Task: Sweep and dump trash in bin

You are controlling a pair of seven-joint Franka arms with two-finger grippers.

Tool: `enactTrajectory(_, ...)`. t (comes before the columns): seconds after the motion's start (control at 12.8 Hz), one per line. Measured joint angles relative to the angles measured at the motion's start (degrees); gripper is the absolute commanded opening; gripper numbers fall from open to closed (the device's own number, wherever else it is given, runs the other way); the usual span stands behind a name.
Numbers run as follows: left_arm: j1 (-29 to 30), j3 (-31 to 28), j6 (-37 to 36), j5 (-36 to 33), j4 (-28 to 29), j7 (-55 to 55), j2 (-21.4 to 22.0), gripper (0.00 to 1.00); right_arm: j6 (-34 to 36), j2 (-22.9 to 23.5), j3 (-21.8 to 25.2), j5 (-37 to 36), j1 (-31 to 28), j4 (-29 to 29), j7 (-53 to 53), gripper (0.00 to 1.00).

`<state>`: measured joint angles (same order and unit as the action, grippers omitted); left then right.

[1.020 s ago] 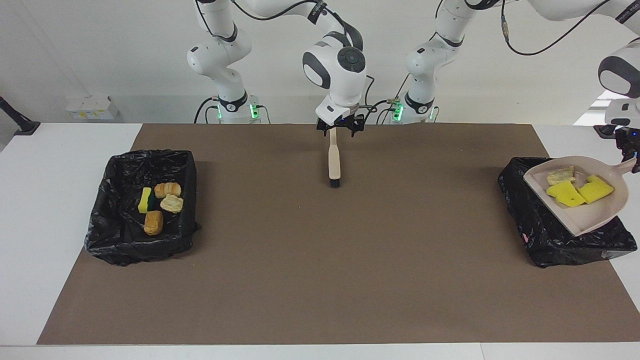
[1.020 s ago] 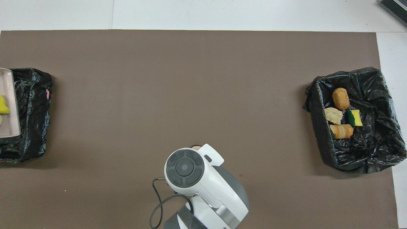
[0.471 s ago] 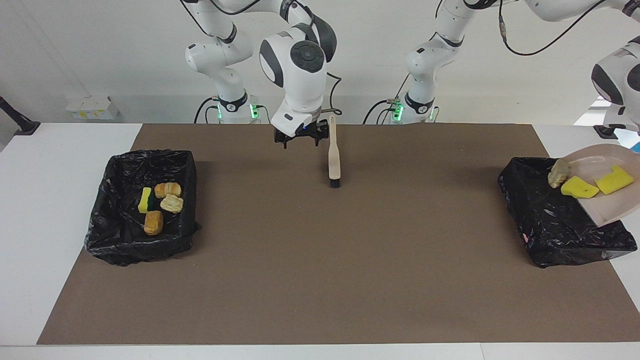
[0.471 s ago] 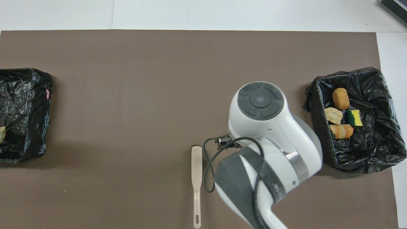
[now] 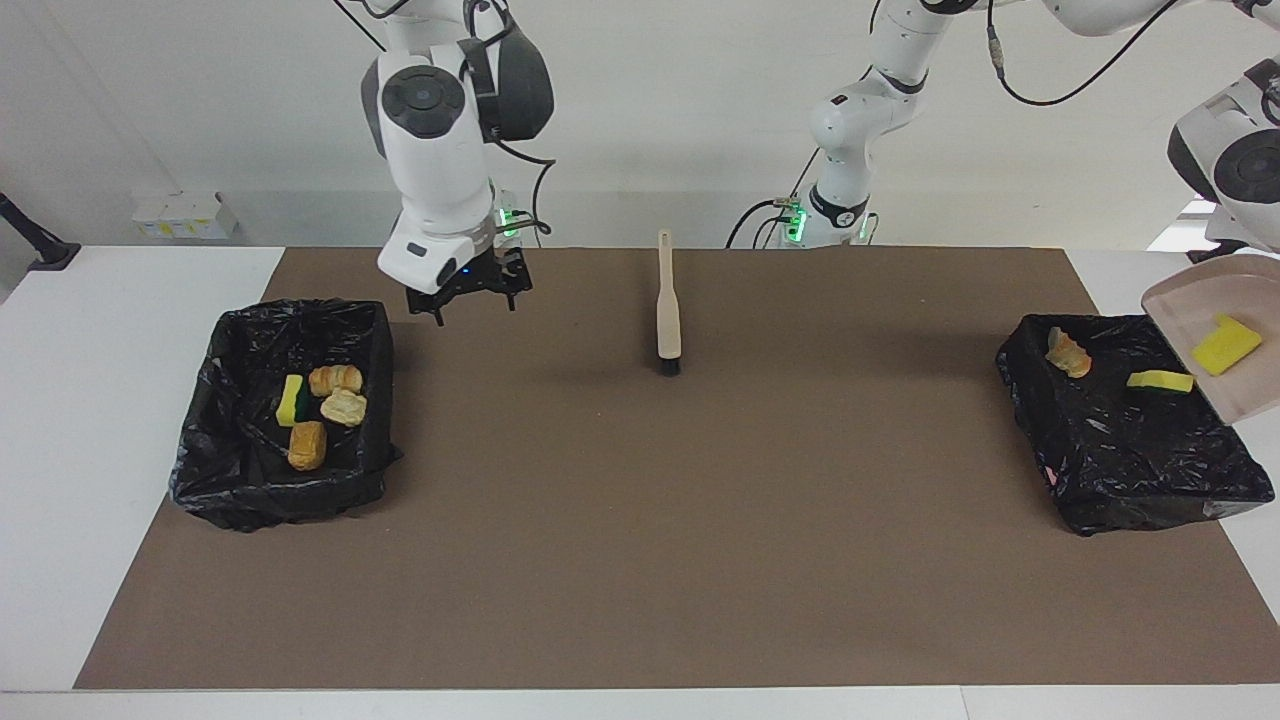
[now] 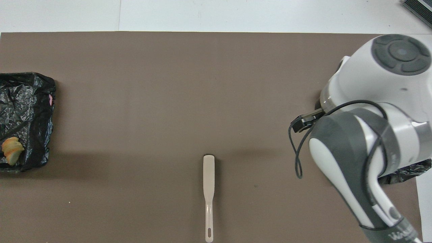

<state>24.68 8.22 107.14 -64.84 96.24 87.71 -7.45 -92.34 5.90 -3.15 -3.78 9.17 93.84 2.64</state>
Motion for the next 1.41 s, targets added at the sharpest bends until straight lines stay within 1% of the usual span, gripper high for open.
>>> enactTrajectory(0.24,-4.7,0.2,-6.5,-1.5,0.0,-3.1,1.1,0.00,-0.2,-1.0,0.9,0.0,-7.3,-0.7,1.2,1.00)
enactTrajectory(0.39,-6.7,0.2,-8.4,-3.4,0.4,-3.9,1.4,0.00,-1.3,-1.7,1.8,0.0,-10.6,-0.9,1.3,1.00)
enactTrajectory(0.55,-8.6,0.2,-8.9,-7.0,3.1,-7.5,1.4,0.00,-1.6,-2.9,2.7,1.3,-12.6,-1.0,1.2,1.00)
enactTrajectory(0.71,-10.0,0.3,-9.2,-10.6,7.6,-15.2,1.1,0.00,-1.5,-4.9,3.3,3.3,-14.3,-0.5,1.2,1.00)
enactTrajectory(0.78,-10.1,0.3,-9.5,-11.5,8.6,-17.3,0.9,0.00,-1.5,-5.9,3.3,3.5,-14.6,0.4,1.1,1.00)
enactTrajectory(0.94,-10.4,0.4,-10.6,-11.7,7.6,-17.7,1.1,0.00,-1.7,-7.4,3.2,3.5,-14.6,2.4,1.0,1.00)
enactTrajectory(1.02,-11.0,0.4,-11.2,-10.4,5.6,-16.7,1.4,0.00,-2.1,-7.6,3.1,3.5,-14.6,2.9,1.0,1.00)
enactTrajectory(1.1,-11.8,0.5,-11.9,-6.7,2.9,-15.7,1.7,0.00,-2.2,-7.6,3.0,3.5,-14.6,3.1,1.0,1.00)
enactTrajectory(1.18,-13.2,0.5,-12.7,-0.9,-0.2,-14.1,1.9,0.00,-2.3,-7.6,2.9,3.5,-14.4,3.2,1.0,1.00)
enactTrajectory(1.25,-14.8,0.6,-13.5,4.3,-1.9,-14.0,1.8,0.00,-2.3,-7.6,2.7,3.5,-14.1,3.3,1.0,1.00)
enactTrajectory(1.41,-17.5,0.6,-15.1,14.8,-4.5,-18.4,0.2,0.00,-2.3,-7.6,2.1,3.6,-13.8,3.3,0.9,1.00)
